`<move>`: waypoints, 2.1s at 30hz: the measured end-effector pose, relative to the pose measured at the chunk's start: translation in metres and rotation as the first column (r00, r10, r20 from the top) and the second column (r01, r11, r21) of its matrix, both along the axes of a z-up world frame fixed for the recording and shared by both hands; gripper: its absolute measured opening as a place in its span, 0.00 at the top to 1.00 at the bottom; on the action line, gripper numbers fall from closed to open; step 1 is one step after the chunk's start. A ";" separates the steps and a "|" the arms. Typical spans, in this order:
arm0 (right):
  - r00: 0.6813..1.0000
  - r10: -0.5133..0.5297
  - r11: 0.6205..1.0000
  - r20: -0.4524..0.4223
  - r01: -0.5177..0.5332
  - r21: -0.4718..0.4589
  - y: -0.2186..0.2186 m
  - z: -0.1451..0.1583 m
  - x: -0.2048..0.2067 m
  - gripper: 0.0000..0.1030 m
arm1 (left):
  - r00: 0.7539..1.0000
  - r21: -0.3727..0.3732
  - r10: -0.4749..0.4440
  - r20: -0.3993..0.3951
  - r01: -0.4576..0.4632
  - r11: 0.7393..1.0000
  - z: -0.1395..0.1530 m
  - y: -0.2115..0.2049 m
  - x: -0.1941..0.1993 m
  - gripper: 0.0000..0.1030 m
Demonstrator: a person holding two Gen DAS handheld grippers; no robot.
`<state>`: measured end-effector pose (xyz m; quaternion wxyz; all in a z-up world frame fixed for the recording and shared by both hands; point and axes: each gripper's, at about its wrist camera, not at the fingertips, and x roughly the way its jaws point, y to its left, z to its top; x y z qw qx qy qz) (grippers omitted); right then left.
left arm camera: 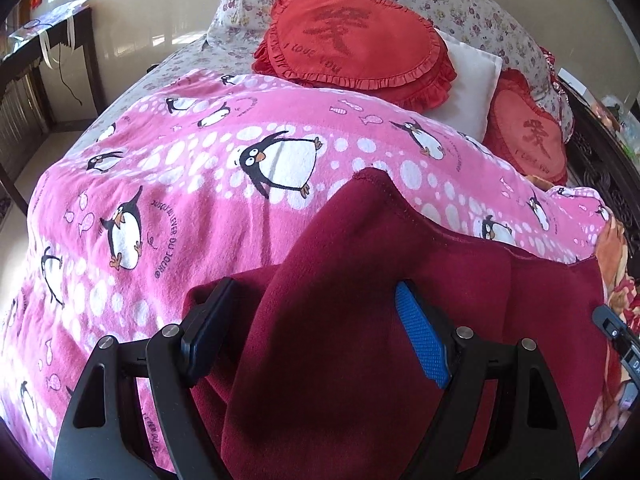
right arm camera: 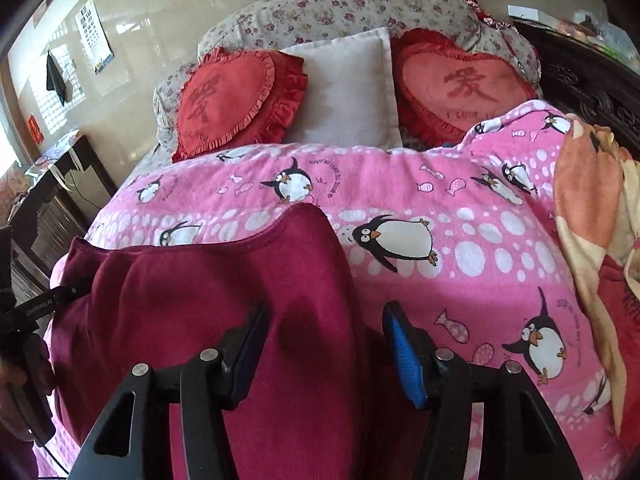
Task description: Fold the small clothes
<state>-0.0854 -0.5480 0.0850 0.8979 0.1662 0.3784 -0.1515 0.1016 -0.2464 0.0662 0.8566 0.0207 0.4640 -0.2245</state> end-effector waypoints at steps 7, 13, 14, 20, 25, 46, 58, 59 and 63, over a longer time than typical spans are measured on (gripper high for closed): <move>0.992 0.104 0.995 0.077 -0.105 0.001 0.048 0.034 -0.008 0.45 | 1.000 0.017 -0.016 0.017 0.016 1.000 0.011 0.012 -0.021 0.22; 0.986 0.166 0.986 0.016 -0.166 -0.017 0.078 0.008 0.020 0.45 | 1.000 0.032 -0.013 0.022 0.012 0.999 0.016 0.028 -0.037 0.22; 0.988 0.152 0.988 -0.014 -0.152 -0.021 0.077 -0.002 0.027 0.45 | 1.000 0.035 -0.010 0.021 0.010 0.999 0.015 0.031 -0.038 0.22; 0.988 0.121 0.991 -0.095 -0.125 -0.039 0.070 -0.015 0.044 0.45 | 1.000 0.026 0.005 0.005 -0.005 1.000 0.014 0.052 -0.047 0.22; 0.982 0.189 0.982 -0.022 -0.190 -0.023 0.096 0.011 0.040 0.45 | 1.000 0.014 0.012 -0.007 -0.012 1.000 0.011 0.065 -0.055 0.22; 0.910 0.414 0.910 -0.021 -0.414 0.028 0.207 -0.003 0.149 0.56 | 0.991 -0.063 0.064 -0.118 -0.072 0.995 -0.034 0.104 -0.063 0.22; 0.913 0.406 0.905 -0.028 -0.398 0.148 0.218 -0.004 0.164 0.56 | 0.991 -0.131 0.069 -0.115 -0.084 0.988 -0.037 0.115 -0.069 0.22; 0.909 0.417 0.899 -0.019 -0.409 0.158 0.223 0.000 0.163 0.54 | 0.991 -0.134 0.072 -0.113 -0.087 0.987 -0.037 0.116 -0.070 0.22; 0.871 0.475 0.879 -0.120 -0.464 0.111 0.257 -0.009 0.174 0.52 | 0.990 -0.153 0.077 -0.119 -0.095 0.984 -0.038 0.120 -0.075 0.22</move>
